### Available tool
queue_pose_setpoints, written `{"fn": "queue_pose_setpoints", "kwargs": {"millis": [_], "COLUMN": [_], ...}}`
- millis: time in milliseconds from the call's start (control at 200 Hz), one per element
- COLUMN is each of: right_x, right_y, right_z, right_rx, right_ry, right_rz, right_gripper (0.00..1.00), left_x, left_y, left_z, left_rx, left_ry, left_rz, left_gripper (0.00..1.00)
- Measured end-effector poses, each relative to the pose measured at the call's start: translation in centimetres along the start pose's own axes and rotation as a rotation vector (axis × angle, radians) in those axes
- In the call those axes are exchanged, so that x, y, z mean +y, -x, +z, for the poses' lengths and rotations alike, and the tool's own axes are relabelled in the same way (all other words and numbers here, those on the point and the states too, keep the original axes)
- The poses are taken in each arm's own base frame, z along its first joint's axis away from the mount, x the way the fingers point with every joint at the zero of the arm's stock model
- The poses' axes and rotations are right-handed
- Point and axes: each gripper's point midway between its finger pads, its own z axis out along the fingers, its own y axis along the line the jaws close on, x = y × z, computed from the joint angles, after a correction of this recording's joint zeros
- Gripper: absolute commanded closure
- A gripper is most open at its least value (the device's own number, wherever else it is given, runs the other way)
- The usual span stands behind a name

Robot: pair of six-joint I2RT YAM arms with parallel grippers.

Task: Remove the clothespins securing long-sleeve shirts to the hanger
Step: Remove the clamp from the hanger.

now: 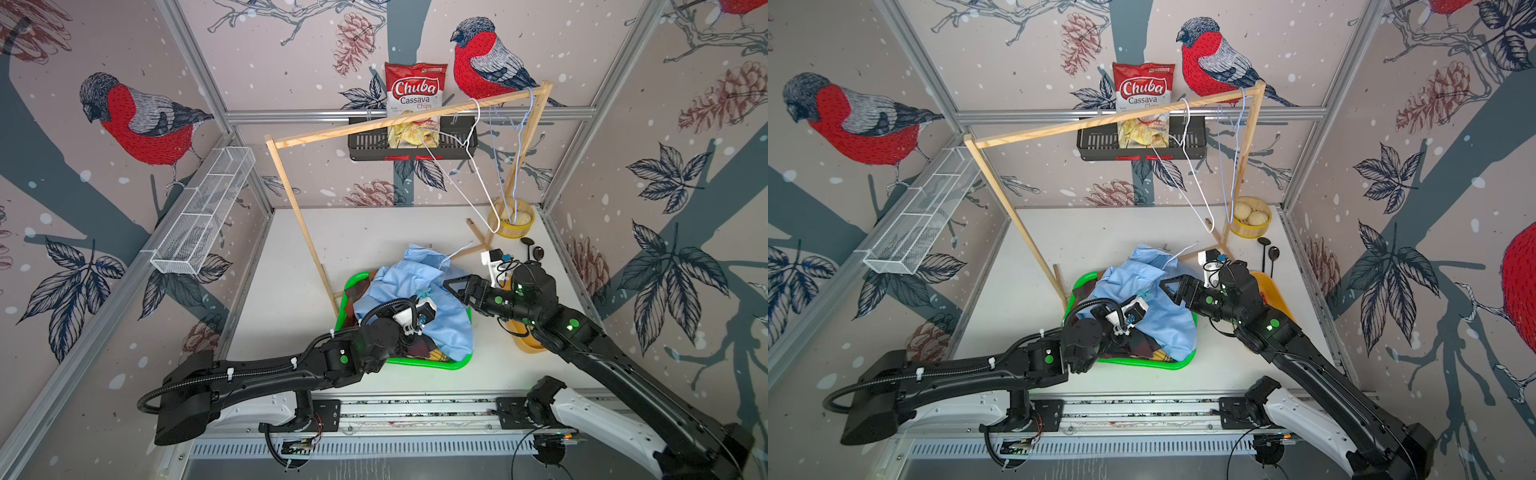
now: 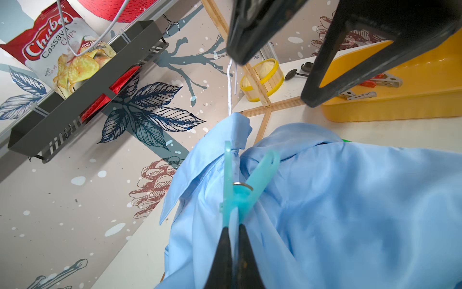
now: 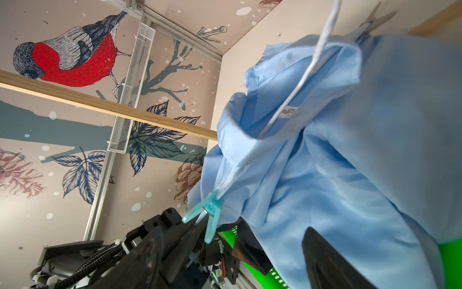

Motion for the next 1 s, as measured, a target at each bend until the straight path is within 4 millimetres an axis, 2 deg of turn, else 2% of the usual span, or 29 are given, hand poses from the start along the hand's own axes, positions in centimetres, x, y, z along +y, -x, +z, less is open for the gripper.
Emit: {"fn": "queue_pose_setpoints", "kwargs": {"millis": [140,245,456,761,1001], "right_x": [-0.5,-1.0,0.6,1.3,1.1], "right_y": [-0.9,-1.7,-2.3,-2.3,-2.5], "right_z": [1.5,2.7,4.0,4.0,4.2], "right_rx": [0.053,0.096,0.131,0.13,0.139], "right_ry": [0.019,0.021,0.076,0.091,0.081], "right_rz": [0.06,0.091,0.097,0.097,0.119], "right_gripper": [0.22,0.23,0.25,0.31,0.36], "left_x": [-0.3,-0.7,-1.2,-1.7,-1.8], "left_y": [-0.1,-0.3,-0.6,-0.8,-0.9], "left_z": [0.3,0.5,0.8,1.0,1.4], "left_rx": [0.002,0.01,0.02,0.028,0.042], "left_ry": [0.017,0.017,0.016,0.011,0.02], "left_rz": [0.008,0.024,0.032,0.038,0.03], "left_gripper": [1.0,1.0,1.0,1.0,1.0]}}
